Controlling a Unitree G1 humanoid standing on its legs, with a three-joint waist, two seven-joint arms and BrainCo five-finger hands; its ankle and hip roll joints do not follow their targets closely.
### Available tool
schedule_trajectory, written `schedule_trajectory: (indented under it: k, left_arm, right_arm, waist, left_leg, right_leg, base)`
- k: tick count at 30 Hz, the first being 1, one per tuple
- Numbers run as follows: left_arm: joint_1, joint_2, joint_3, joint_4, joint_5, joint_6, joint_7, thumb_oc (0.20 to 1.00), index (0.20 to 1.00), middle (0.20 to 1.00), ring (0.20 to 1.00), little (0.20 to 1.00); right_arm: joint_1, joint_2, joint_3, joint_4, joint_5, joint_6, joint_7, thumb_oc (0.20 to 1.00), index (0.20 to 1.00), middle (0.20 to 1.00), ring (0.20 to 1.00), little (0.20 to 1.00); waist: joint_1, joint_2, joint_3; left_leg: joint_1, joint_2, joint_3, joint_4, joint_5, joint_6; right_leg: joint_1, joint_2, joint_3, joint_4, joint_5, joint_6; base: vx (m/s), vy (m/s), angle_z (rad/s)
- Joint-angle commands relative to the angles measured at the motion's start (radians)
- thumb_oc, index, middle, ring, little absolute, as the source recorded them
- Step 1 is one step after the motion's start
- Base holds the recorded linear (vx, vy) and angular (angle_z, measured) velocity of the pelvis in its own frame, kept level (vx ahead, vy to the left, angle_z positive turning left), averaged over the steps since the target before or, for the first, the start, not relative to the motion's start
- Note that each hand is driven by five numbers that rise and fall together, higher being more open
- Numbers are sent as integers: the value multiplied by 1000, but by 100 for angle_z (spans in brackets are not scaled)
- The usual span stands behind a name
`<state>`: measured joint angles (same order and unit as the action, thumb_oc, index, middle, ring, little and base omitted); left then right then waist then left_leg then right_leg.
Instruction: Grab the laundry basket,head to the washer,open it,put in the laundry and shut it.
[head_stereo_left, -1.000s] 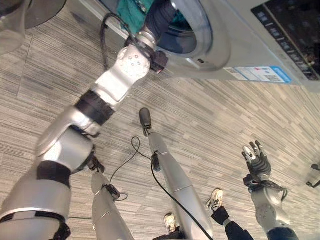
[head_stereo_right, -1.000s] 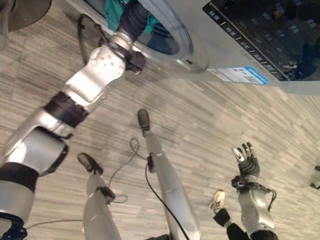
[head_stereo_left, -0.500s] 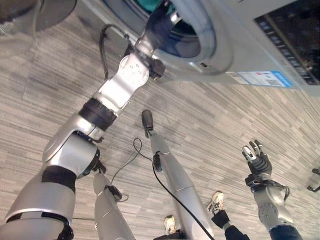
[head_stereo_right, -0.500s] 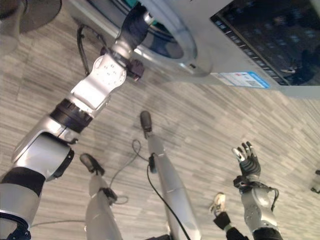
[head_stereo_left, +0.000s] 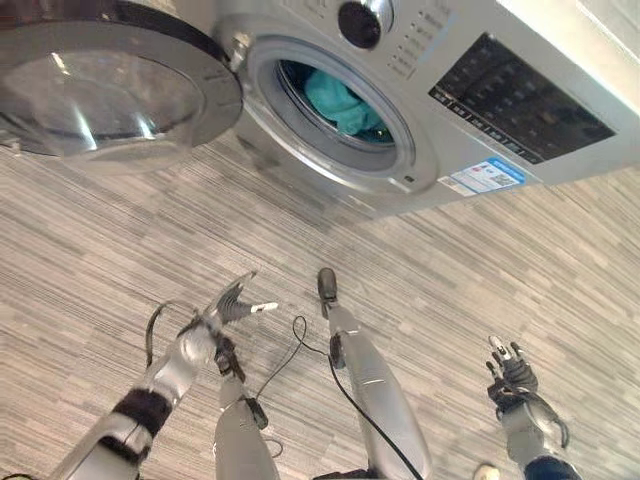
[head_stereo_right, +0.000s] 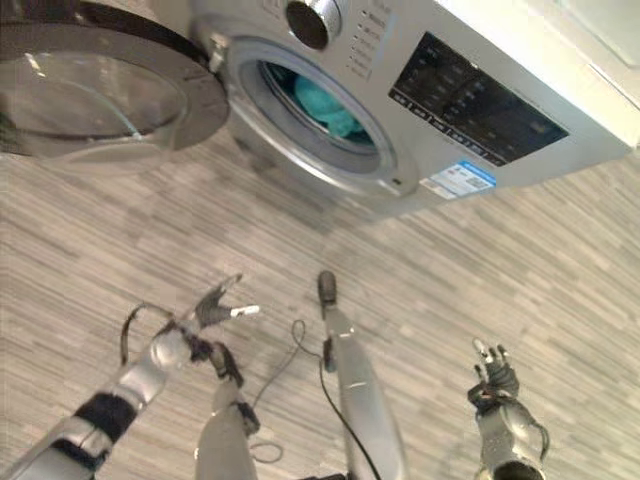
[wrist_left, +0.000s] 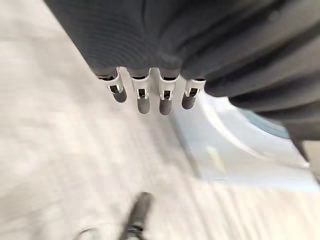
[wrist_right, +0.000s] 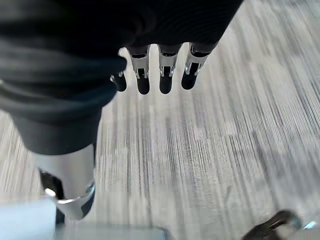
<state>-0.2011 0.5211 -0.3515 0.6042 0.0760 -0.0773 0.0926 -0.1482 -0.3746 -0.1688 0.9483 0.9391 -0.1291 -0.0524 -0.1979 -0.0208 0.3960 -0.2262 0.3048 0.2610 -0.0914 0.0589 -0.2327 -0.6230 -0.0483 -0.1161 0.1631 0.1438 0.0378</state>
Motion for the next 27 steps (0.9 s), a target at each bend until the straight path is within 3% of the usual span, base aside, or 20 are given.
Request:
schedule_trajectory:
  k: [1, 4, 9, 11, 13, 15, 20, 23, 24, 25, 26, 27]
  left_arm:
    - [16, -56, -10, 29, -49, -29, -2, 1000, 1000, 1000, 1000, 1000]
    - [72, -159, 62, 290, -64, -17, 47, 1000, 1000, 1000, 1000, 1000]
    - [104, -207, 150, 495, -23, -7, 129, 1000, 1000, 1000, 1000, 1000]
    - [121, -215, 186, 569, -38, -13, 124, 1000, 1000, 1000, 1000, 1000]
    - [127, -215, 195, 585, -47, -18, 122, 1000, 1000, 1000, 1000, 1000]
    - [135, -209, 218, 613, -72, -30, 114, 1000, 1000, 1000, 1000, 1000]
    - [142, -216, 214, 606, -100, -48, 96, 1000, 1000, 1000, 1000, 1000]
    - [144, -221, 213, 604, -112, -52, 92, 1000, 1000, 1000, 1000, 1000]
    - [154, -256, 223, 590, -115, -36, 99, 1000, 1000, 1000, 1000, 1000]
    - [155, -253, 222, 590, -114, -36, 99, 1000, 1000, 1000, 1000, 1000]
    - [170, -264, 238, 572, -105, -18, 97, 1000, 1000, 1000, 1000, 1000]
    - [175, -269, 251, 565, -104, -14, 98, 1000, 1000, 1000, 1000, 1000]
  right_arm:
    - [57, -92, -92, 21, -3, -26, -41, 1000, 1000, 1000, 1000, 1000]
    - [18, -212, -186, 106, -82, -30, -89, 1000, 1000, 1000, 1000, 1000]
    - [13, -351, -238, 118, -180, -39, -116, 1000, 1000, 1000, 1000, 1000]
    - [-74, -478, -208, 107, -261, -36, -122, 1000, 1000, 1000, 1000, 1000]
    - [-114, -523, -200, 95, -274, -41, -124, 1000, 1000, 1000, 1000, 1000]
    - [-223, -661, -175, 105, -282, -46, -116, 1000, 1000, 1000, 1000, 1000]
    - [-382, -773, -107, 103, -264, -55, -102, 1000, 1000, 1000, 1000, 1000]
    - [-445, -813, -64, 79, -257, -61, -101, 1000, 1000, 1000, 1000, 1000]
    - [-362, -649, -9, -351, -439, -102, -220, 1000, 1000, 1000, 1000, 1000]
    - [-353, -644, -16, -360, -444, -98, -224, 1000, 1000, 1000, 1000, 1000]
    - [-256, -527, -17, -569, -568, -74, -237, 1000, 1000, 1000, 1000, 1000]
    - [-151, -466, -33, -723, -700, -38, -231, 1000, 1000, 1000, 1000, 1000]
  waist:
    - [-5, 26, -87]
    - [17, 51, -153]
    - [39, 57, -222]
    - [59, 56, -266]
    - [64, 50, -280]
    - [80, 37, -311]
    - [103, 15, -352]
    - [106, 8, -362]
    - [103, 12, -364]
    - [103, 7, -366]
    - [102, 18, -364]
    - [103, 20, -365]
  left_leg:
    - [165, 42, 1, 139, -215, 76]
    - [260, 14, -18, 97, -206, 88]
    - [321, 0, -43, 38, -159, 82]
    - [354, -6, -58, 7, -141, 79]
    - [359, -9, -63, 4, -137, 78]
    - [378, -13, -75, 4, -144, 74]
    - [385, -22, -102, 4, -142, 74]
    - [392, -22, -114, 4, -146, 75]
    - [403, -26, -114, 4, -162, 83]
    - [400, -28, -116, 4, -160, 84]
    - [408, -29, -121, 4, -172, 90]
    - [412, -32, -125, 4, -180, 94]
  right_leg:
    - [-33, -115, 42, 26, -30, 188]
    - [66, -135, 30, 35, -52, 190]
    - [163, -159, 8, 9, -55, 185]
    - [225, -174, -13, -16, -54, 187]
    - [247, -178, -18, -33, -47, 189]
    - [304, -190, -35, -58, -43, 194]
    - [366, -207, -61, -80, -39, 198]
    - [389, -214, -71, -82, -41, 199]
    - [405, -217, -69, -80, -42, 198]
    - [403, -219, -69, -83, -39, 198]
    - [410, -218, -66, -79, -46, 197]
    - [416, -218, -63, -76, -55, 194]
  base:
    - [12, 152, 14]
    - [75, 163, 7]
    - [54, 99, 12]
    - [81, 108, 17]
    - [53, 70, 11]
    - [77, 73, 12]
    - [39, 57, 10]
    - [35, 55, 15]
    - [25, 63, 15]
    - [36, 71, 7]
    - [33, 49, -9]
    - [42, 69, -8]
